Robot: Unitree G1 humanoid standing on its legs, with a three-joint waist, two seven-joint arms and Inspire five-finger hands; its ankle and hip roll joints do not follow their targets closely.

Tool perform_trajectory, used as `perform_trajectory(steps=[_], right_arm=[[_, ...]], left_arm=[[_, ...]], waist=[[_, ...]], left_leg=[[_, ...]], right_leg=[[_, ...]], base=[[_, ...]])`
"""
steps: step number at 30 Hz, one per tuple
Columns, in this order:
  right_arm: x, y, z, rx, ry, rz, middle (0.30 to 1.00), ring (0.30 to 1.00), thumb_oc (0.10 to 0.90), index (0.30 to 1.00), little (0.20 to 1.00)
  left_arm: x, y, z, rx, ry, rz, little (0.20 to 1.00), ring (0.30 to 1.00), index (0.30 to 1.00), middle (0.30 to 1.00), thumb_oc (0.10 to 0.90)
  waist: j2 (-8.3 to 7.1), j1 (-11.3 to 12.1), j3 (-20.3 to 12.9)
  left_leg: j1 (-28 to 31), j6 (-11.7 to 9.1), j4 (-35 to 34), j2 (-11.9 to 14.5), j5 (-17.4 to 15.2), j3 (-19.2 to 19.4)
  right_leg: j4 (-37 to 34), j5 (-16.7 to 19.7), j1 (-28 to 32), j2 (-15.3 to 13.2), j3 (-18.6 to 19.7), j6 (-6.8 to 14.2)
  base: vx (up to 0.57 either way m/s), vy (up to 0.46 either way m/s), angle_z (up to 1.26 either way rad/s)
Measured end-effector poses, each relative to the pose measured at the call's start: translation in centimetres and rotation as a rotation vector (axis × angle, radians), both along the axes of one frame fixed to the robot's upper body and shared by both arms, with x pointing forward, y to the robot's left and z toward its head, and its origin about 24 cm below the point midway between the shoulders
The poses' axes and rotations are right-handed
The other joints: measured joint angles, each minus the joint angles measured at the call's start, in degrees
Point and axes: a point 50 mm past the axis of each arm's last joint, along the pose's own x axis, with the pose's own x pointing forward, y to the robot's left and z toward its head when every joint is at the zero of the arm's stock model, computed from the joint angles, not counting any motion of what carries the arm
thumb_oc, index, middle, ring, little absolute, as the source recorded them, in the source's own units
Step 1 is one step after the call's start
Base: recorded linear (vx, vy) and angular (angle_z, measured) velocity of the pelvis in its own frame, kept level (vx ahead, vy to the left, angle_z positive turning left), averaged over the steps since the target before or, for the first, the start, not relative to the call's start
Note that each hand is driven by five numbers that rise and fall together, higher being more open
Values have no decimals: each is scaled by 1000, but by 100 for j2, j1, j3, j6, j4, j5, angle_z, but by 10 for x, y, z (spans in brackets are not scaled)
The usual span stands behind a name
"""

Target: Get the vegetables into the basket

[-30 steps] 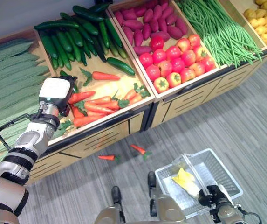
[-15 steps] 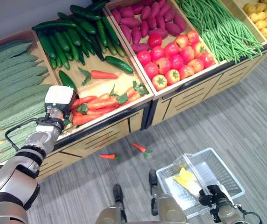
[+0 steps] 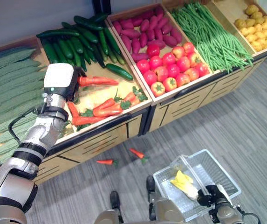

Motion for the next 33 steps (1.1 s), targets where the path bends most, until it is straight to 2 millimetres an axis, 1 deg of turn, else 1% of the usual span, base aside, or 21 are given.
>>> perform_trajectory(steps=[1,2,3,4,5,7,9,11,13,15,16,18,20,21,22,25,29,33], right_arm=[[-4,0,-1,2,10,-3,300,300,400,300,300],[-2,2,-1,7,2,1,300,300,400,300,300],[-4,3,-2,10,2,2,300,300,400,300,300],[-3,5,-2,18,-10,-5,300,300,400,300,300],[-12,3,-4,22,5,-33,300,300,400,300,300],[-14,3,-4,22,8,-36,300,300,400,300,300],[-13,3,-4,24,1,-37,300,300,400,300,300],[-14,3,-4,26,4,-38,300,300,400,300,300],[-14,3,-4,26,0,-37,300,300,400,300,300],[-15,3,-4,27,-2,-42,300,300,400,300,300],[-15,3,-4,27,-2,-43,300,300,400,300,300],[-16,2,-4,27,-4,-51,300,300,400,300,300],[-21,-1,-4,23,2,-72,300,300,400,300,300],[-24,-3,-4,20,8,-75,300,300,400,300,300],[-28,-4,-4,17,17,-77,300,300,400,300,300],[-31,-6,-5,14,27,-80,300,300,400,300,300],[-37,-9,-5,8,46,-98,300,300,400,300,300],[-39,-10,-6,6,53,-103,300,300,400,300,300]], left_arm=[[-1,-1,-1,8,-14,-19,300,300,300,300,400],[-5,4,-7,-21,2,-2,300,300,300,300,400],[-12,5,-13,-45,9,-10,300,300,300,300,400],[-28,7,-20,-83,8,-23,300,300,300,300,400],[-35,1,-30,-101,34,-85,300,300,300,300,400],[-37,2,-38,-143,61,-79,300,300,300,300,400],[-49,1,-53,-390,66,-90,300,300,300,300,400],[-57,-4,-70,-569,100,-106,300,300,300,300,400],[-62,-7,-80,-646,140,-115,300,300,300,300,400],[-66,-14,-93,-824,154,-127,300,300,300,300,400],[-67,-16,-98,-867,164,-125,300,300,300,300,400],[-69,-17,-101,-926,181,-133,300,300,300,300,400],[-70,-19,-103,-1011,184,-149,300,300,300,300,400],[-71,-20,-103,-1041,187,-164,300,300,300,300,400],[-76,-25,-97,-1053,185,-217,300,300,300,300,400],[-80,-29,-93,-1059,190,-269,300,300,300,300,400],[-84,-28,-99,-1063,212,-253,300,300,300,300,400],[-84,-28,-100,-1060,223,-256,300,300,300,300,400]], waist=[[0,-8,-53],[-2,-32,-71],[-2,-45,-75],[-3,-96,-76],[-1,-3,-80],[-2,29,-99],[44,-12,-156],[71,-8,-172],[72,-17,-172],[87,-16,-180],[88,-32,-181],[114,-52,-196],[186,-48,-239],[214,-46,-255],[245,-44,-269],[284,-36,-293],[322,-37,-304],[322,-38,-303]], left_leg=[[11,8,1,-2,-15,1],[18,10,17,-4,-17,8],[35,10,23,-3,-21,11],[51,16,23,-3,-35,24],[45,20,27,-5,-37,19],[56,21,27,-17,-36,20],[69,27,25,-32,-41,27],[101,29,25,-33,-42,27],[101,29,25,-32,-41,27],[114,32,25,-32,-37,27],[131,32,25,-31,-37,28],[136,35,5,-28,-39,28],[137,39,1,-27,-42,26],[141,37,1,-28,-41,26],[144,37,2,-28,-41,25],[166,40,1,-28,-45,23],[187,76,-2,-28,-83,13],[184,78,-3,-46,-83,7]], right_leg=[[-2,-16,9,-1,5,14],[-1,-19,11,-3,7,16],[1,18,31,-1,4,-36],[1,18,30,7,27,-36],[0,17,34,3,18,-38],[0,14,46,-17,21,-34],[-1,6,54,-31,29,-23],[-3,-10,86,-31,33,-2],[-4,-37,85,-30,37,29],[-18,-36,98,-33,39,30],[-26,-36,114,-32,42,30],[-29,-36,118,-30,42,29],[-29,-36,126,-30,40,30],[-28,-36,131,-30,40,29],[-24,-36,133,-29,37,29],[-28,-38,160,-31,36,30],[-29,-51,181,-30,35,26],[-12,-51,176,-40,36,27]], base=[[-38,20,0],[-42,20,-3],[-28,9,-7],[0,0,0],[0,0,0],[-10,1,3],[0,0,0],[0,0,0],[0,0,0],[0,0,0],[0,0,0],[0,0,0],[0,0,0],[0,0,0],[0,0,0],[0,0,0],[0,17,1],[-13,74,0]])
